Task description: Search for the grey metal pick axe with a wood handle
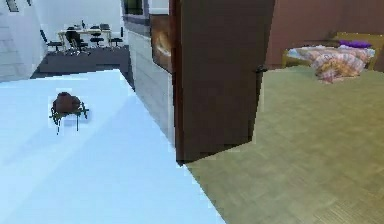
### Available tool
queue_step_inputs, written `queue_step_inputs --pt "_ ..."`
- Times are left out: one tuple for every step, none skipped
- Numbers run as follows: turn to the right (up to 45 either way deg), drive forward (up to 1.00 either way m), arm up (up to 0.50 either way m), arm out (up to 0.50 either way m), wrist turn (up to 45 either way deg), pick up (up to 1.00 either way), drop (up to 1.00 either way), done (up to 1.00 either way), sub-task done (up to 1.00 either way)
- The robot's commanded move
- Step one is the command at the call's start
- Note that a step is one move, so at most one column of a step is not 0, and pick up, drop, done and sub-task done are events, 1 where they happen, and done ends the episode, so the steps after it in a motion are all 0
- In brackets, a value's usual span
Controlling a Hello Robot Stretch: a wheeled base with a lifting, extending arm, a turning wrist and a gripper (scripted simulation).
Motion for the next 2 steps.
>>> queue_step_inputs --pt "15.0 0.00 0.00 0.00 0.0 0.00 0.00 0.00 0.00" --pt "0.0 0.65 0.00 0.00 0.0 0.00 0.00 0.00 0.00"
